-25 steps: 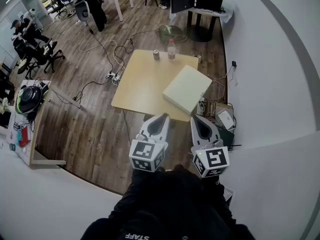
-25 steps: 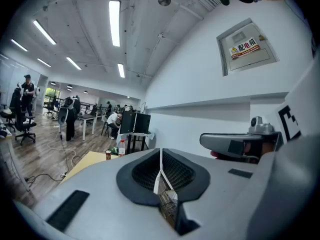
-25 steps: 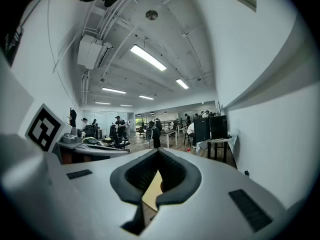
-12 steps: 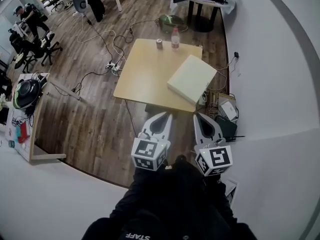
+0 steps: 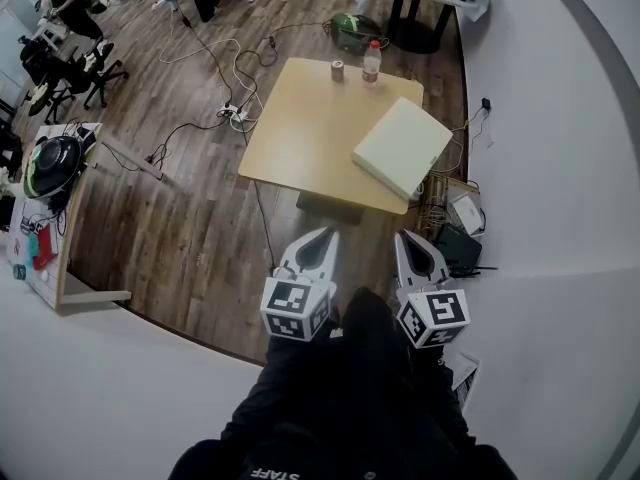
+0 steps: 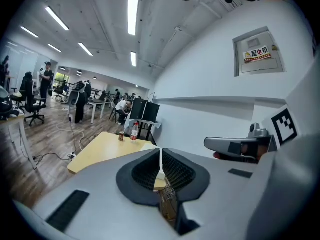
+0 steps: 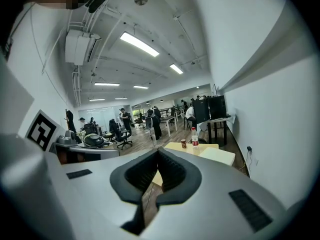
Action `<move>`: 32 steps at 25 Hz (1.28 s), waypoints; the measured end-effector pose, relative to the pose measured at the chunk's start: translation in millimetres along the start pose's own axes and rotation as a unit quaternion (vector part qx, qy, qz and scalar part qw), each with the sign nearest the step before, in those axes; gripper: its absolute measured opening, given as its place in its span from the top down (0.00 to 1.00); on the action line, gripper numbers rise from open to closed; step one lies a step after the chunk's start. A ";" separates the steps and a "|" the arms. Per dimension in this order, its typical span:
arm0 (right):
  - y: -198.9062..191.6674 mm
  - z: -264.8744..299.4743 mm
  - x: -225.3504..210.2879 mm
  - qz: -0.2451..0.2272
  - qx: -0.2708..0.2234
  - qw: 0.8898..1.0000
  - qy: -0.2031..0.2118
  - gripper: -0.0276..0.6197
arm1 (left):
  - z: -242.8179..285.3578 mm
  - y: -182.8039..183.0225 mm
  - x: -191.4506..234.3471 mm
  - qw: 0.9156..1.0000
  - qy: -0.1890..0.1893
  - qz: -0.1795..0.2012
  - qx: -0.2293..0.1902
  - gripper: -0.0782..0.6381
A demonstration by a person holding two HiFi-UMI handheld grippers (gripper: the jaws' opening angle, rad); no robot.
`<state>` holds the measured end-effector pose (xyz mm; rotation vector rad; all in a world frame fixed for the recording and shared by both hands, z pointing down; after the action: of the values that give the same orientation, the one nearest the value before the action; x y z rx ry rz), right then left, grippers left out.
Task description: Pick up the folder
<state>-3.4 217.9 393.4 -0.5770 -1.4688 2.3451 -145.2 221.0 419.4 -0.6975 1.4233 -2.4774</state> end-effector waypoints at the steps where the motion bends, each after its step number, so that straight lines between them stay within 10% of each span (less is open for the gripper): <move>1: -1.2 1.9 -0.9 0.003 -0.001 1.000 0.002 0.93 | 1.8 -1.2 2.2 1.000 0.000 -0.003 0.001 0.83; 23: 22.5 169.9 -205.2 0.134 0.031 0.991 -0.006 0.92 | 226.3 58.3 65.7 0.997 0.003 -0.018 0.072 0.83; 32: -33.5 246.1 -319.3 0.214 0.117 0.970 -0.017 0.67 | 352.5 39.0 78.5 0.988 0.001 -0.031 0.149 0.83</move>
<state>155.0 -107.5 574.2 -0.8622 -1.1400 2.8171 -42.3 -98.0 559.4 -0.6841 1.0115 -2.6586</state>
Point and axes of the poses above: the fingertips, and each gripper's own axes: z forward along the fingers, x to its left, y out of its top, the point moved 3 cm from there along -z, backward along the fingers, and after that the axes turned 8 degrees about x, right-handed, at the moved point
